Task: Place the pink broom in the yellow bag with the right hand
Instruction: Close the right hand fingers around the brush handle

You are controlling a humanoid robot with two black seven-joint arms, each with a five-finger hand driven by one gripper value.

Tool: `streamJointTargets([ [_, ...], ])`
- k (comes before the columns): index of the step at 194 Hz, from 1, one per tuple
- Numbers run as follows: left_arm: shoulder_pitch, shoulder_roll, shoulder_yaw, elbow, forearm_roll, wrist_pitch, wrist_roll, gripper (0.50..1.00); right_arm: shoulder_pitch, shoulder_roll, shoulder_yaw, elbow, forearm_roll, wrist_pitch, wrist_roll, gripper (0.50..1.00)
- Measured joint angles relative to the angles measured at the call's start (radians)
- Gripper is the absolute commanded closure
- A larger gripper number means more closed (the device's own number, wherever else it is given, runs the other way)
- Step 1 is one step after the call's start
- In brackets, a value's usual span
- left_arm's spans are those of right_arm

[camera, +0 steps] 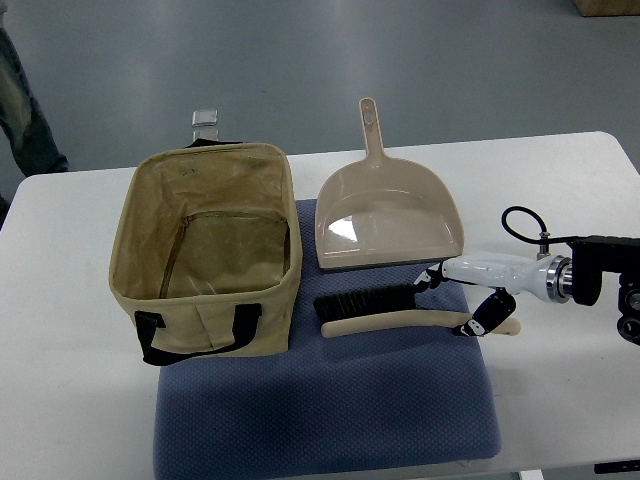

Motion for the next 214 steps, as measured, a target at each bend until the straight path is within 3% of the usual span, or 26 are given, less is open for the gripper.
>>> streamJointTargets([
  [134, 0.000, 0.000, 0.000, 0.000, 0.000, 0.000, 0.000, 0.500, 0.006, -0.019, -0.058, 0.018, -0.022, -0.036, -0.030, 0.685],
  [148, 0.000, 0.000, 0.000, 0.000, 0.000, 0.000, 0.000, 0.500, 0.006, -0.020, -0.061, 0.018, -0.024, -0.036, -0.030, 0.707],
  [187, 0.000, 0.000, 0.000, 0.000, 0.000, 0.000, 0.000, 0.500, 0.007, -0.020, -0.065, 0.018, -0.040, -0.036, -0.029, 0.842],
  [214, 0.000, 0.000, 0.000, 0.000, 0.000, 0.000, 0.000, 0.500, 0.011, -0.014, -0.081, 0.018, -0.054, -0.037, -0.029, 0.873],
])
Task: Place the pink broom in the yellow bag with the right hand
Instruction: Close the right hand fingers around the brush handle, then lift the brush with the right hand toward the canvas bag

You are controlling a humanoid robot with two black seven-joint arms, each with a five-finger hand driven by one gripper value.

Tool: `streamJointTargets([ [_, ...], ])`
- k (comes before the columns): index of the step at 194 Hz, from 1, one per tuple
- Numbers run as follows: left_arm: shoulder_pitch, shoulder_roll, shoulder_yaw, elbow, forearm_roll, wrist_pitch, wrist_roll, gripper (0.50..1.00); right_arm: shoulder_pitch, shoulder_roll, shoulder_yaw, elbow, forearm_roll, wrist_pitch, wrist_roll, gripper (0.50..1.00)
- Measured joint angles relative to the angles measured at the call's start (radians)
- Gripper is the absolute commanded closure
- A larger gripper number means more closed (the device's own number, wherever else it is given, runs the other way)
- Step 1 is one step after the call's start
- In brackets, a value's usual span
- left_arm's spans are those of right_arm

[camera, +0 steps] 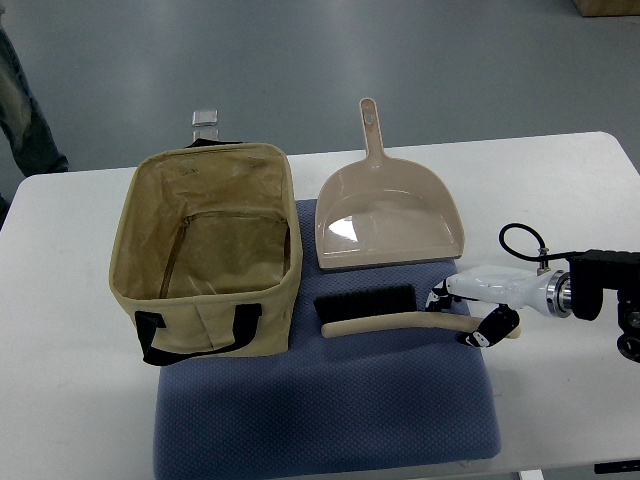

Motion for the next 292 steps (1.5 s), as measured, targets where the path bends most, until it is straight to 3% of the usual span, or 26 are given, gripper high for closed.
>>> streamJointTargets([
  [50, 0.000, 0.000, 0.000, 0.000, 0.000, 0.000, 0.000, 0.500, 0.002, 0.004, -0.021, -0.004, -0.023, -0.017, -0.001, 0.887],
  [90, 0.000, 0.000, 0.000, 0.000, 0.000, 0.000, 0.000, 0.500, 0.001, 0.005, -0.023, -0.005, -0.028, -0.027, -0.001, 0.838],
  [131, 0.000, 0.000, 0.000, 0.000, 0.000, 0.000, 0.000, 0.500, 0.002, 0.005, -0.027, -0.005, -0.030, -0.028, 0.000, 0.830],
  [146, 0.000, 0.000, 0.000, 0.000, 0.000, 0.000, 0.000, 0.500, 0.002, 0.005, -0.034, -0.005, -0.044, -0.031, 0.000, 0.848],
  [201, 0.000, 0.000, 0.000, 0.000, 0.000, 0.000, 0.000, 0.500, 0.002, 0.005, -0.045, -0.011, -0.070, -0.047, 0.000, 1.000],
  [292, 0.000, 0.000, 0.000, 0.000, 0.000, 0.000, 0.000, 0.500, 0.081, -0.015, -0.041, -0.037, -0.064, -0.061, 0.003, 1.000],
])
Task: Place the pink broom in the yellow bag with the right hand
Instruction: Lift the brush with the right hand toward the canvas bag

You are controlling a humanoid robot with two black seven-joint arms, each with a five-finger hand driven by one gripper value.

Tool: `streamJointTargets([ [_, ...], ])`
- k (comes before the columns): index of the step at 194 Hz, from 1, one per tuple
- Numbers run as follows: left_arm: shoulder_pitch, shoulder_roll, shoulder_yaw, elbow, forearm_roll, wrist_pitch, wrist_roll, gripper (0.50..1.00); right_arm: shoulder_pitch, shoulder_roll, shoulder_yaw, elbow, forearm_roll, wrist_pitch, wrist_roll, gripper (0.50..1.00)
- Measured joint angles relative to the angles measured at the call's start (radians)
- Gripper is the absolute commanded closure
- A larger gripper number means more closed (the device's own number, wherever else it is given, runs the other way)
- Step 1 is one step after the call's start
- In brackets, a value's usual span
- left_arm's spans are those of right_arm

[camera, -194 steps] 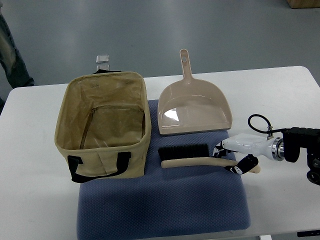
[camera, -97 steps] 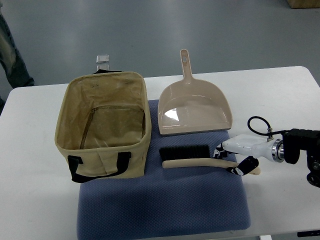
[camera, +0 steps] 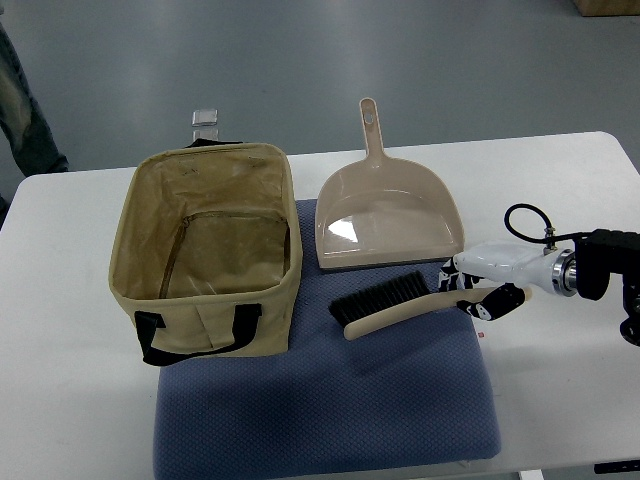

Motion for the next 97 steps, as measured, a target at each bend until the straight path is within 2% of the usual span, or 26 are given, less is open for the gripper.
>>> streamJointTargets([
  [52, 0.000, 0.000, 0.000, 0.000, 0.000, 0.000, 0.000, 0.500, 0.003, 0.001, 0.007, -0.013, 0.005, -0.006, 0.004, 1.000],
  [97, 0.000, 0.000, 0.000, 0.000, 0.000, 0.000, 0.000, 0.500, 0.042, -0.045, 0.060, -0.032, 0.017, -0.013, 0.012, 1.000],
])
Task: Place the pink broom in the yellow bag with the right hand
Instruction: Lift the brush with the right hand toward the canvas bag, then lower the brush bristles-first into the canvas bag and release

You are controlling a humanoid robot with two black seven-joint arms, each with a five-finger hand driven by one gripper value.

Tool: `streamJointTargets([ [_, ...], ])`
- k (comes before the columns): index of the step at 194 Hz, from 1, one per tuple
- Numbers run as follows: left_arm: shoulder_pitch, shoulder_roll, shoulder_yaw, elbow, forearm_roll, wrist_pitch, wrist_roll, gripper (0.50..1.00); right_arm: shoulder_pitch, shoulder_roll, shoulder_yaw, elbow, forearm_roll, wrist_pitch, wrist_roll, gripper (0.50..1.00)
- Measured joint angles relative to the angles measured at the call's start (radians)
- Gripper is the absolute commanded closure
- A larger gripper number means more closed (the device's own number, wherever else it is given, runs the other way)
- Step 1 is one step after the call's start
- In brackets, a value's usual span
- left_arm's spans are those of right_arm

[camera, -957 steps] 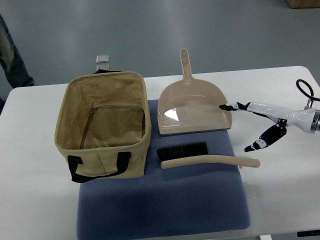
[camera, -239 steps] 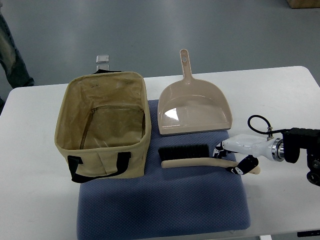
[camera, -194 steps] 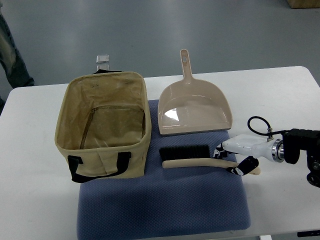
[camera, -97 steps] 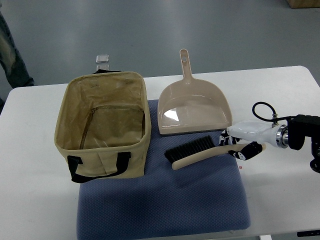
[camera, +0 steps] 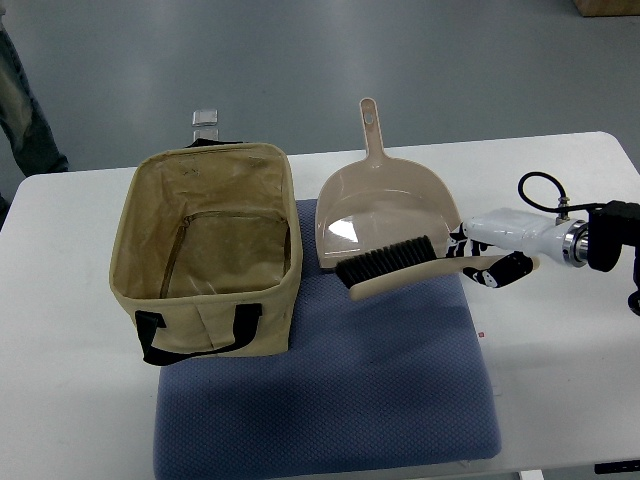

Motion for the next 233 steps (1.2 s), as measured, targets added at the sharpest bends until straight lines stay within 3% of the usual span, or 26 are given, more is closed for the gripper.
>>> streamJointTargets([
  [58, 0.000, 0.000, 0.000, 0.000, 0.000, 0.000, 0.000, 0.500, 0.133, -0.093, 0.042, -0.066, 0.070, 0.011, 0.025, 1.000],
  [113, 0.000, 0.000, 0.000, 0.000, 0.000, 0.000, 0.000, 0.500, 0.344, -0.074, 0.041, -0.082, 0.081, 0.062, 0.030, 1.000],
  [167, 0.000, 0.000, 0.000, 0.000, 0.000, 0.000, 0.000, 0.500, 0.531, 0.082, -0.012, -0.079, 0.039, 0.148, 0.026, 1.000],
  [233, 0.000, 0.000, 0.000, 0.000, 0.000, 0.000, 0.000, 0.500, 0.705, 0.260, -0.233, -0.082, 0.000, 0.159, 0.018, 1.000],
])
